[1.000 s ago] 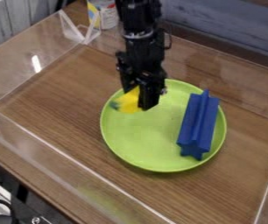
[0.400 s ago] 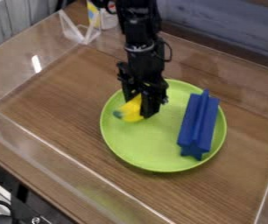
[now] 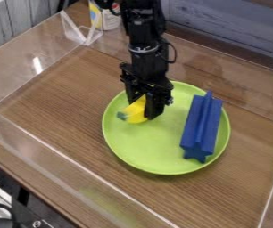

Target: Put the banana in the green plate

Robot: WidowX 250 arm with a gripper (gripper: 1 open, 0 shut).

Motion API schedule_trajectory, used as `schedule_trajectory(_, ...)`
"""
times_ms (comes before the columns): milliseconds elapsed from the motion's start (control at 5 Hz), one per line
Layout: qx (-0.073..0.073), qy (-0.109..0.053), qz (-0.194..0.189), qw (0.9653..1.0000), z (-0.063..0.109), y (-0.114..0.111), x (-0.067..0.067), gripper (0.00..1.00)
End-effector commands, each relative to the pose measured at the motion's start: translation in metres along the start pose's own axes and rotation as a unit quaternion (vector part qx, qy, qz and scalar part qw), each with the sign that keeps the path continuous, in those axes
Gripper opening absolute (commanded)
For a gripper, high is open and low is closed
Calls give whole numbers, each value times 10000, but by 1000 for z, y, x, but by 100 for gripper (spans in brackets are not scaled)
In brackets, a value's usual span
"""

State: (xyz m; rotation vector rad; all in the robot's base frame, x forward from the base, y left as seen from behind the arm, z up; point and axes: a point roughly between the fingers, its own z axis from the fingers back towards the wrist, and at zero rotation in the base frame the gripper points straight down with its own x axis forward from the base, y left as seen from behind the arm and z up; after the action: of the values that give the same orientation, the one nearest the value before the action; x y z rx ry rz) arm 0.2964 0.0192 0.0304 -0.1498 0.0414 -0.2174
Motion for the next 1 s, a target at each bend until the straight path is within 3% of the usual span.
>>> schedule_trajectory(0,189,-544,-45,9983,40,-3,13,0)
schedule_trajectory(400,119,-312,-242,9991,20,-21,-5,0)
schedule_trajectory(800,104,-176,-391,9990,4,-36,-5,0)
